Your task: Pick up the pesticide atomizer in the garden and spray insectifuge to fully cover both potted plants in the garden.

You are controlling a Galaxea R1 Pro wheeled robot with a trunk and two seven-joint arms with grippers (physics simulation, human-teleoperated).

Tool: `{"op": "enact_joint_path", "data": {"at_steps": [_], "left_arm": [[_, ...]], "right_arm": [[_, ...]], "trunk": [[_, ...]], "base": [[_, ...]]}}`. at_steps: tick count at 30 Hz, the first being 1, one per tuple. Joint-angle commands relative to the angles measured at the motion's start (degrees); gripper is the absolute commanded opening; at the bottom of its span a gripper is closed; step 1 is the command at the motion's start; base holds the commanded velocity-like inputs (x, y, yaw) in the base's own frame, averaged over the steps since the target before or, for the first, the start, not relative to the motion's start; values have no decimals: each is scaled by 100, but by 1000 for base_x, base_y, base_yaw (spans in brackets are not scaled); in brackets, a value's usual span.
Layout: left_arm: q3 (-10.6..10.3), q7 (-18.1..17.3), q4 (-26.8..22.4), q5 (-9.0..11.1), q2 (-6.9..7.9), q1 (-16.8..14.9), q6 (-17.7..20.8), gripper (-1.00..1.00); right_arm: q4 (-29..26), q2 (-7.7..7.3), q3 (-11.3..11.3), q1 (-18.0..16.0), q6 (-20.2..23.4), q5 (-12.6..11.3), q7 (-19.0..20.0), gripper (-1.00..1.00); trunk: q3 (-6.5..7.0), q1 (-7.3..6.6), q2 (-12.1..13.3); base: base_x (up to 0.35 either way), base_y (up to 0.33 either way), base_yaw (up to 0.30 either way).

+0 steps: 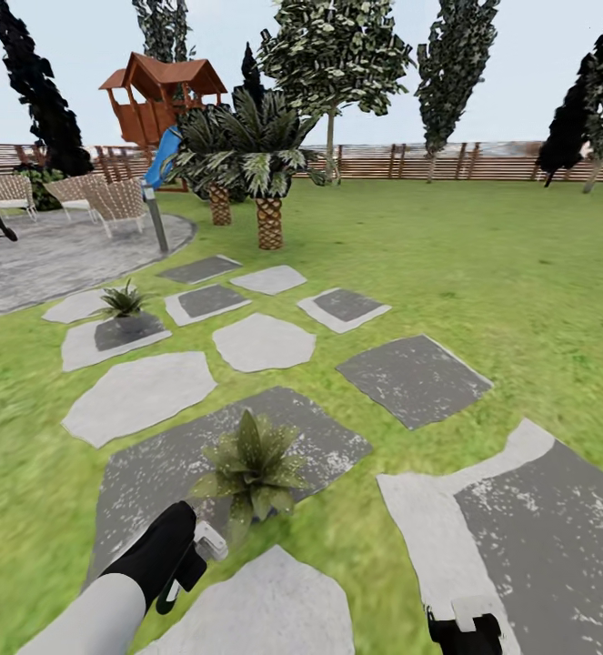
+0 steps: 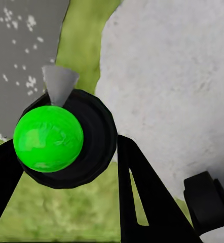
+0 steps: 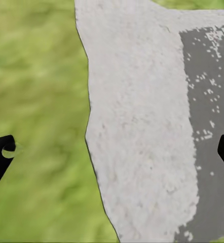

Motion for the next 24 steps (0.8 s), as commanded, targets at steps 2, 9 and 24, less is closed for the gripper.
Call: {"op": "enact_joint_path", "data": {"at_steps": [2,9,24], "left_arm": [[-11,-57,-6,-64,-5,-4,8,-100],[-11,-56,-5,-64,-2,-3,8,-100],[-11,-55,3,-72,1,-4,8,-100]], "right_arm": [[8,0,-32,-4,-20,61,-28,100],[8,-2,-32,-4,-20,61,-26,100],[8,0,-32,-4,-20,61,-27,100]], "trunk": [[-5,-1,-2],[-5,-1,-2],[-5,-1,-2]], "base": [[0,0,275],[0,-100,190],[5,-264,189]]}}
